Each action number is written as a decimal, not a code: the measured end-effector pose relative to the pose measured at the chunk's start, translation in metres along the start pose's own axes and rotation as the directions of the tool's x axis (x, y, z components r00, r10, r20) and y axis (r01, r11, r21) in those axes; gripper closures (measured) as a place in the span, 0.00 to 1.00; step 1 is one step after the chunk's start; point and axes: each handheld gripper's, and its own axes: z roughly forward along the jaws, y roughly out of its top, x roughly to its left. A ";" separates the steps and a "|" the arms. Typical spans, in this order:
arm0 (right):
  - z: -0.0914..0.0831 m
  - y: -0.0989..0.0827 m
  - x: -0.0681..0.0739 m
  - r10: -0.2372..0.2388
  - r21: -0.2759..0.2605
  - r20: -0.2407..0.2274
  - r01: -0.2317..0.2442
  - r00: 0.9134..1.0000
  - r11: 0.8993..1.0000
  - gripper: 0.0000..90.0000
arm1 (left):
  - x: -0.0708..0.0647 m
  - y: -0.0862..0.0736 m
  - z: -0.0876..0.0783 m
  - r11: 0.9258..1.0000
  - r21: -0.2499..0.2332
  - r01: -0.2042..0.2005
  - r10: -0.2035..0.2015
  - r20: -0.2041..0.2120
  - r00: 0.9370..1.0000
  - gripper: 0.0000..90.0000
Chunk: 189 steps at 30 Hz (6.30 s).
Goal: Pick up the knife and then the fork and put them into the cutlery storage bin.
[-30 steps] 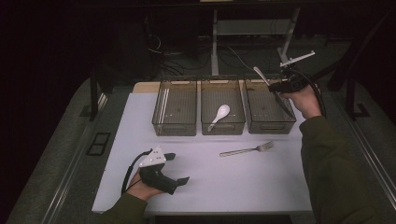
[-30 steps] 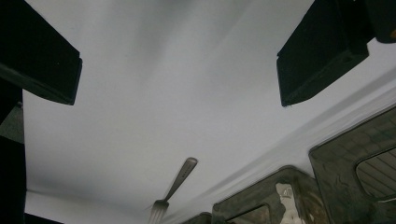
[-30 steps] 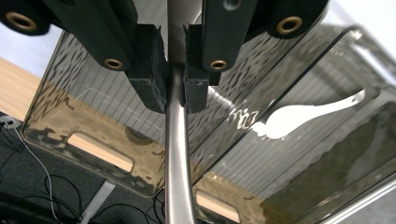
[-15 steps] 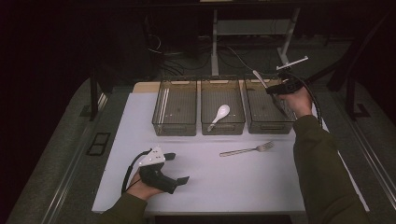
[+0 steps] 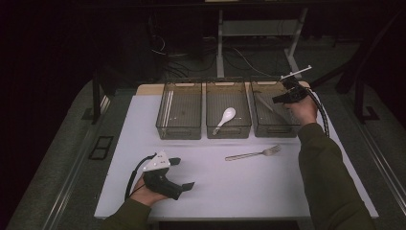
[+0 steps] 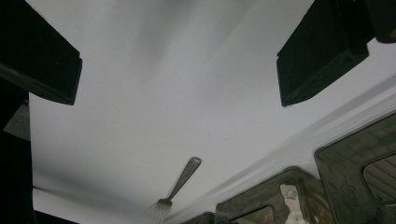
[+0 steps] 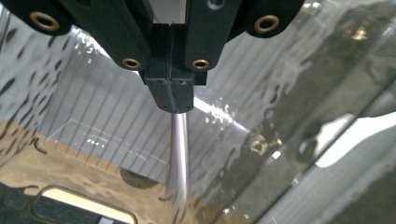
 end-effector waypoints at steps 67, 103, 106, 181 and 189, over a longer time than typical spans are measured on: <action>-0.017 -0.107 0.075 -0.285 0.196 -0.134 0.307 0.949 0.931 1.00 | -0.001 0.000 0.000 1.000 0.007 -0.012 0.013 -0.012 1.000 0.00; -0.058 -0.129 0.109 -0.359 0.167 -0.273 0.412 0.892 0.896 0.67 | 0.000 0.001 0.001 0.999 -0.001 -0.040 0.040 0.017 0.999 0.00; -0.055 -0.123 0.116 -0.386 0.172 -0.285 0.443 0.877 0.880 0.67 | 0.000 0.001 0.002 0.999 0.002 -0.038 0.038 0.018 0.999 0.00; -0.085 -0.075 0.101 -0.344 0.052 -0.248 0.366 0.906 0.929 0.95 | -0.001 0.001 0.003 0.999 0.012 -0.036 0.036 0.037 0.999 0.00; -0.092 -0.057 0.078 -0.276 -0.023 -0.146 0.276 0.950 0.961 0.95 | -0.001 0.001 0.003 0.999 0.014 -0.037 0.036 0.036 0.999 0.00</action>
